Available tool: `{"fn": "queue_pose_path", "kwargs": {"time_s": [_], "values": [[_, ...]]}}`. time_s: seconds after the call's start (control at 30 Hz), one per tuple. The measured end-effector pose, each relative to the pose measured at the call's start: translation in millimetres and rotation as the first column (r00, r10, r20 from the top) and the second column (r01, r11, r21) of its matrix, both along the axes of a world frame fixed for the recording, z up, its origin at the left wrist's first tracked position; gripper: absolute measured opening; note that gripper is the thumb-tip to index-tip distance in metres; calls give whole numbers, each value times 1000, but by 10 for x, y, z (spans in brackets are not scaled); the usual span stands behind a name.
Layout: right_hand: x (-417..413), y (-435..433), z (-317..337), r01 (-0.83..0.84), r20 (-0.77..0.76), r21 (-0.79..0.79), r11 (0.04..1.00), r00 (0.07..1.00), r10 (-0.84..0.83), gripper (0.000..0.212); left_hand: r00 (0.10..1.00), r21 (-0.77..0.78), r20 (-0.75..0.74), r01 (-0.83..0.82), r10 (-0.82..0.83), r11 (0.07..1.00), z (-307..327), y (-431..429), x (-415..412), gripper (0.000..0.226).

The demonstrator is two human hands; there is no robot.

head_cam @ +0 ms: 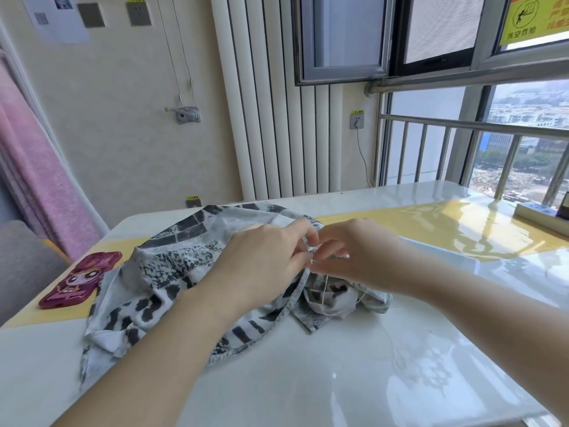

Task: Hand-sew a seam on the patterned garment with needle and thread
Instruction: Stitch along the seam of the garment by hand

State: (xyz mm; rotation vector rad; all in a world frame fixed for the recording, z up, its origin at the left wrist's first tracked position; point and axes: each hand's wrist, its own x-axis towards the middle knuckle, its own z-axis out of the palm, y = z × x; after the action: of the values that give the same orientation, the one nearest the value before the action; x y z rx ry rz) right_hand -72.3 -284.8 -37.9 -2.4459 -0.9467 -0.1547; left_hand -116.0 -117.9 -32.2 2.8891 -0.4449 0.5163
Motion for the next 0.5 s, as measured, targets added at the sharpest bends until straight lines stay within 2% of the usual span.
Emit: {"fn": "queue_pose_path", "kwargs": {"time_s": [0.13,0.2,0.27,0.33,0.4,0.5], "values": [[58,14,-8,53,33,70,996,998,-56,15,995,7,93,21,-21,1000,6,-53,77,12],[112,-37,40,56,22,86,995,998,-58,7,995,-83,98,32,-24,996,4,-43,117,12],[207,-91,77,81,5,136,987,997,-82,9,996,-211,85,1,18,978,-40,-1,175,12],[334,-114,47,112,-69,236,965,993,-99,16,996,-310,32,-67,81,948,-161,44,261,8],[466,-89,-73,152,-143,304,940,983,-113,24,993,-335,-71,-116,97,935,-356,37,321,14],[656,-23,-386,220,-153,241,945,970,-187,21,979,-255,-191,-123,74,959,-715,-55,350,24]]}}
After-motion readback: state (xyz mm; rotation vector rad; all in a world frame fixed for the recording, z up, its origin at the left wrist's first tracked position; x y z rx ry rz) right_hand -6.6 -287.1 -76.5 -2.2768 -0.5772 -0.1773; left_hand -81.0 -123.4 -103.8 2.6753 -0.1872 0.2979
